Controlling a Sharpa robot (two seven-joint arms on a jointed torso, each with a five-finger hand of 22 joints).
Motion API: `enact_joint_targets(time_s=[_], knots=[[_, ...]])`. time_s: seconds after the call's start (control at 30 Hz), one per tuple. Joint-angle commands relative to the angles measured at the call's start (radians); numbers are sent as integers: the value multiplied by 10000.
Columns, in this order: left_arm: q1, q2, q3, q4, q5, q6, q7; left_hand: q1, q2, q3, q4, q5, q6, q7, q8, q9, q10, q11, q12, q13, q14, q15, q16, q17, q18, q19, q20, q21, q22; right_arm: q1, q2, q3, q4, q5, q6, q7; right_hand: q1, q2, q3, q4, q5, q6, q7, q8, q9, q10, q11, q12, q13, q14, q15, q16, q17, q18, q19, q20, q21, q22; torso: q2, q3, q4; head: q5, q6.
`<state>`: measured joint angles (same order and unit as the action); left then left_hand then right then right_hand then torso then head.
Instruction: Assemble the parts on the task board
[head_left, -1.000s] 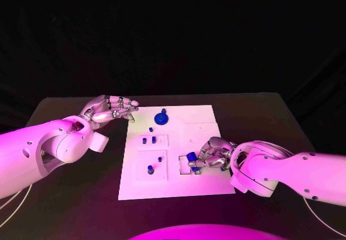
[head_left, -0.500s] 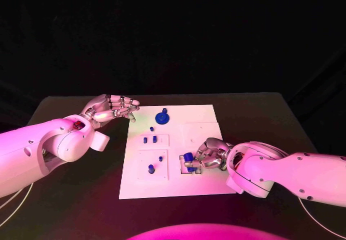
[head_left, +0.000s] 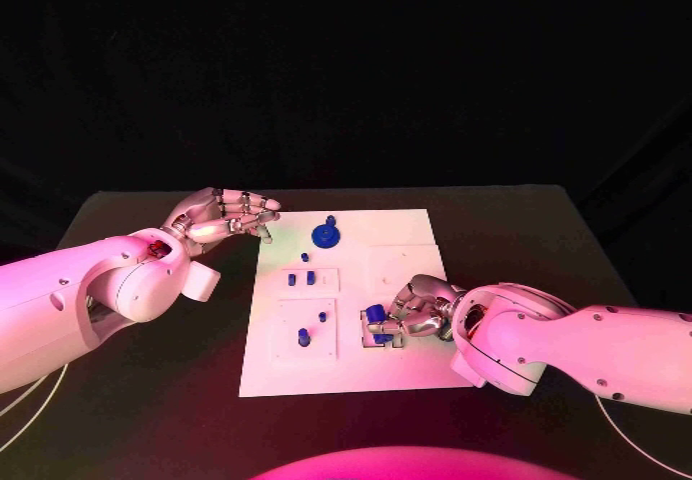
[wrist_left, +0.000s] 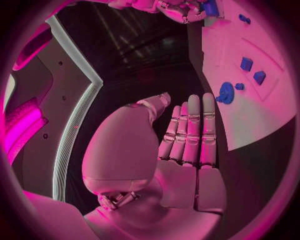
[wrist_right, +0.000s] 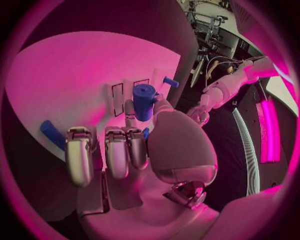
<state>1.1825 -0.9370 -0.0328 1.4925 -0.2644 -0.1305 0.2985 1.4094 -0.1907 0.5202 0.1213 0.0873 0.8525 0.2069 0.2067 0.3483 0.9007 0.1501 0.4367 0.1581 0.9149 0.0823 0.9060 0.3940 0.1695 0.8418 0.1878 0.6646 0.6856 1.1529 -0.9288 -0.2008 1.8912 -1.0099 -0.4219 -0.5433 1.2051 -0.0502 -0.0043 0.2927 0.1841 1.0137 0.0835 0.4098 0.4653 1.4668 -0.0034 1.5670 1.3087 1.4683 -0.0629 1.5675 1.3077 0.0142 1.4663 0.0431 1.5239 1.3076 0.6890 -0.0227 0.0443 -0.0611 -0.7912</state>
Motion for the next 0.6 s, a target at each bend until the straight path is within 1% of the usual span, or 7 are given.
enact_joint_targets(time_s=[0.03, 0.23, 0.43, 0.6], knots=[[2, 0, 6, 23, 54, 144, 31, 63, -40, -57, 19, -28, -1, -1, -4, -5, -101, 3, 34, -8, 0, 46, -51, -15, 116, 64, -21, -68, -8, -10, 15, 1, -8, -188, 273, 36, -73, -50, -50, -11, 22, 267, -202, 50, 22, 1040, -59, 38, 2621, 1024, -83, 33, 2631, -47, 928, -67, -8, 2493, -1, -2, -1, 27, -15], [2, -8, 6, 24, 52, 140, 27, 58, -45, -63, 26, -30, -6, 0, -6, -6, -113, 6, 34, -10, -2, 48, -52, -15, 115, 65, -19, -74, -11, -10, 36, 1, -17, -205, 426, 21, -148, -120, -100, 0, 20, 262, -205, 60, 36, 1040, -65, 38, 2621, 1024, -92, 33, 2631, -42, 921, -77, -39, 2485, 0, -1, -1, 37, -31], [2, -10, 6, 23, 52, 143, 22, 58, -45, -63, 26, -30, -6, 0, -6, -6, -113, 6, 34, -10, -2, 48, -52, -15, 115, 65, -19, -74, -11, -11, 55, 1, -45, -250, 380, 19, -169, -137, -112, 2, 21, 261, -207, 63, 40, 1040, -66, 38, 2621, 1024, -93, 33, 2631, -44, 924, -79, -28, 2489, 0, -2, 4, 51, -36], [2, -14, 6, 22, 52, 141, 17, 58, -45, -63, 26, -30, -6, 0, -6, -6, -113, 6, 34, -10, -2, 48, -52, -15, 115, 65, -19, -74, -11, -11, 63, 1, -59, -263, 339, 24, -173, -137, -113, 2, 21, 261, -207, 64, 41, 1040, -67, 38, 2621, 1024, -94, 33, 2631, -44, 924, -79, -26, 2489, 4, 1, -5, 68, -32]])
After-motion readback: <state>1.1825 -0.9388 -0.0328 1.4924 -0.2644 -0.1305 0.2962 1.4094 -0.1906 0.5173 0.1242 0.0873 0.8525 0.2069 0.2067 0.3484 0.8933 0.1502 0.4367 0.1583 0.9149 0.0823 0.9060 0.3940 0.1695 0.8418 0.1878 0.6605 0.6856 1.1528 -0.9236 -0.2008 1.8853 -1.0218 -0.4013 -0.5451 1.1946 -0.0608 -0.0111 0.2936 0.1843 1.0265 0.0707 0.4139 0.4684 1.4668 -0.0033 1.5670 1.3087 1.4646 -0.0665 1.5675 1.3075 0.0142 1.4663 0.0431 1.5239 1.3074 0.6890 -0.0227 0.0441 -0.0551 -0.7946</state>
